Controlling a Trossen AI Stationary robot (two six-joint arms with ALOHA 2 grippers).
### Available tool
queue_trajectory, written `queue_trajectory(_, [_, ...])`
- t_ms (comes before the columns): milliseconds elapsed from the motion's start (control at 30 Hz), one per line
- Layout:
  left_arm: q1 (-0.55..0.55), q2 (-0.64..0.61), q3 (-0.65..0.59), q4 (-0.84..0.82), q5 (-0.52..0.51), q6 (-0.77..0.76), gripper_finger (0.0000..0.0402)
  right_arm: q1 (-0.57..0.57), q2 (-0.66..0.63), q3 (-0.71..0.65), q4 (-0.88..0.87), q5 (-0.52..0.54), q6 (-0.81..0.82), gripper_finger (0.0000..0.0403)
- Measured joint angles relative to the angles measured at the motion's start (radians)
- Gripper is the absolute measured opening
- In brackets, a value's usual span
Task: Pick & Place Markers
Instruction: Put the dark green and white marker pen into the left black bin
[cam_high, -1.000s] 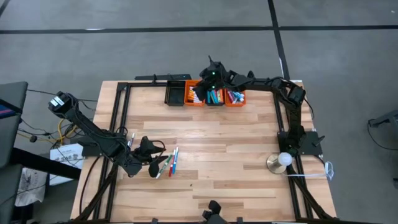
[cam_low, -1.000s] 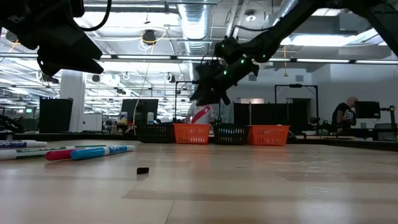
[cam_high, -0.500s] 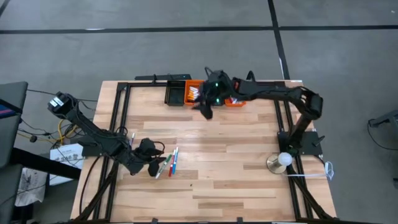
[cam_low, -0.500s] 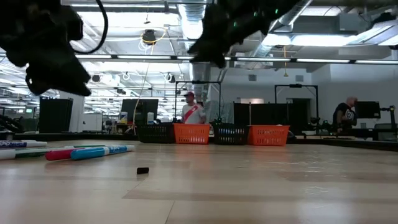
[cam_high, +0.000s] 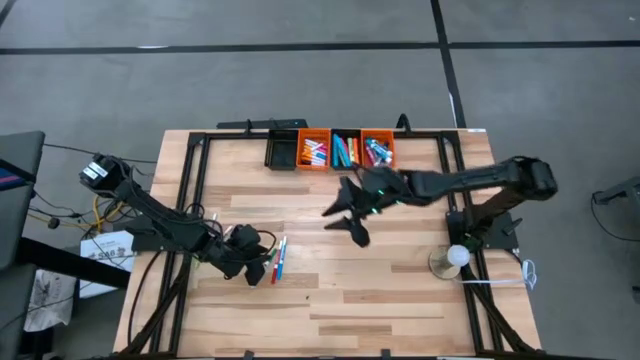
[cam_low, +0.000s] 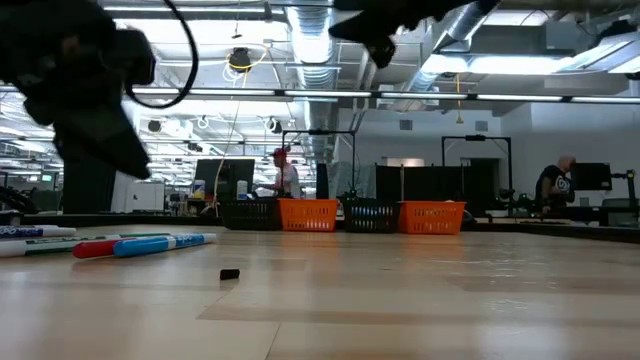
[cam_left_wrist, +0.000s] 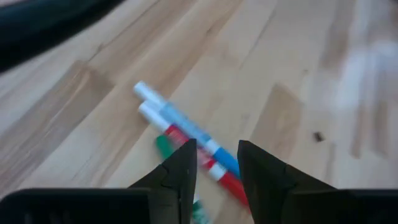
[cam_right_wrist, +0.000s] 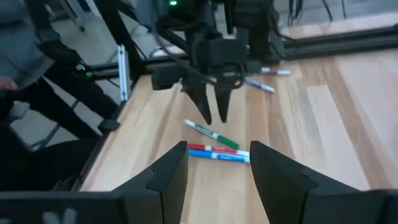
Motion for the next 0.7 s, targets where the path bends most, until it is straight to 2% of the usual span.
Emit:
queue_trajectory(167, [-0.002, -0.013, 0.005, 0.023, 0.022, 0.021, 0.0112, 0.118, -0.091, -0.197, 0.217, 0.117, 0.047, 0.0162])
queue_trajectory(333, [0.012, -0.005, 0.005, 0.022, 0.083, -0.015, 0.0107, 0.217, -0.103, -0.336, 0.442, 0.189, 0.049, 0.0164])
queue_trajectory(433, [0.013, 0.01, 0.005, 0.025, 0.098, -0.055, 0.0106, 0.236, -0.086, -0.37, 0.486, 0.218, 0.049, 0.0163])
queue_trajectory(700, [0.011, 0.105, 0.005, 0.028, 0.102, -0.117, 0.0106, 0.237, -0.004, -0.372, 0.517, 0.207, 0.041, 0.016])
